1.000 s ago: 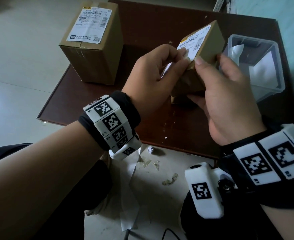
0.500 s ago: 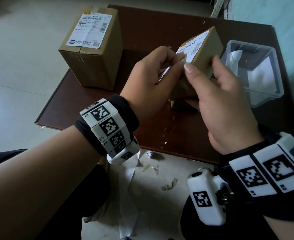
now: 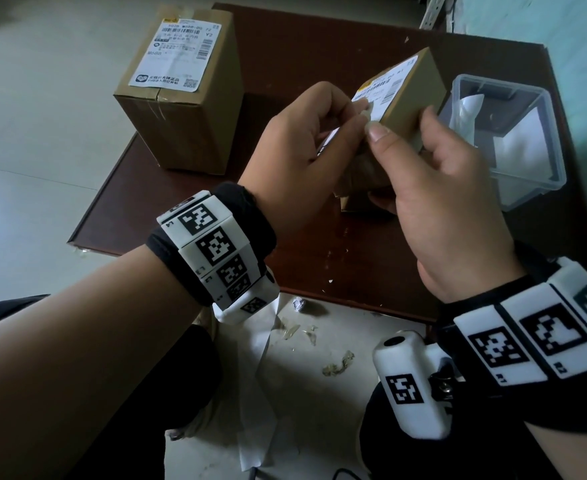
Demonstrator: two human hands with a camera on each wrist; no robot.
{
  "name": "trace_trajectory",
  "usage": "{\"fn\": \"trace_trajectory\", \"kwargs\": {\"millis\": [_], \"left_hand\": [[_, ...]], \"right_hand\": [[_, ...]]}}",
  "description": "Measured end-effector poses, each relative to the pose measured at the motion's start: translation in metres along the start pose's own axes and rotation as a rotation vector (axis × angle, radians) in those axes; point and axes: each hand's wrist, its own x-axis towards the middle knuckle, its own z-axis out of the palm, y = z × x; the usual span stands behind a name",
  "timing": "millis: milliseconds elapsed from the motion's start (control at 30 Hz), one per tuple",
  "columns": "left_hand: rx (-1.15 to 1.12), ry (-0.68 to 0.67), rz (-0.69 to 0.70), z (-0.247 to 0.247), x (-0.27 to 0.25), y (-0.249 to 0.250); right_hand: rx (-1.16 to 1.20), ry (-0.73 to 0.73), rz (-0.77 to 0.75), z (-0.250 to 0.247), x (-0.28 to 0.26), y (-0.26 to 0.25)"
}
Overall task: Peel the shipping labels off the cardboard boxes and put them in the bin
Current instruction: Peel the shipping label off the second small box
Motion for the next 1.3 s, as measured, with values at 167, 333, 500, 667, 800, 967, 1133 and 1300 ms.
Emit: {"fn": "trace_trajectory", "kwargs": {"millis": [167, 333, 500, 667, 800, 967, 1133, 1300], "left_hand": [[-0.005, 0.005, -0.008, -0.0011, 0.0003, 0.0020], [0.001, -0.002, -0.015, -0.0007, 0.0003, 0.0011], [-0.012, 0.003, -0.017, -0.0009, 0.0006, 0.0014], [-0.008, 0.012, -0.004, -0.0011, 0.0007, 0.0018], [0.012, 0.023, -0.002, -0.0005, 0.0004, 0.0018], [-0.006, 0.054, -0.011, -0.0010, -0.0006, 0.0050], [0.010, 0.080, -0.015, -0.0043, 0.0004, 0.0053], [0.010, 0.098, 0.013, -0.0047, 0.0024, 0.0077]], "right_hand": [[0.000, -0.003, 0.002, 0.0004, -0.0011, -0.0015], [0.018, -0.003, -0.001, 0.0004, -0.0012, -0.0025], [0.033, -0.009, 0.012, 0.0002, -0.0011, -0.0013], [0.042, -0.024, 0.020, 0.0007, -0.0007, -0.0002], [0.039, -0.023, 0.021, 0.0007, -0.0010, -0.0011], [0.046, -0.027, 0.026, 0.0013, -0.0046, -0.0033], [0.046, -0.034, 0.018, 0.0030, -0.0070, -0.0052], [0.061, -0.033, 0.002, 0.0025, -0.0075, -0.0066]]}}
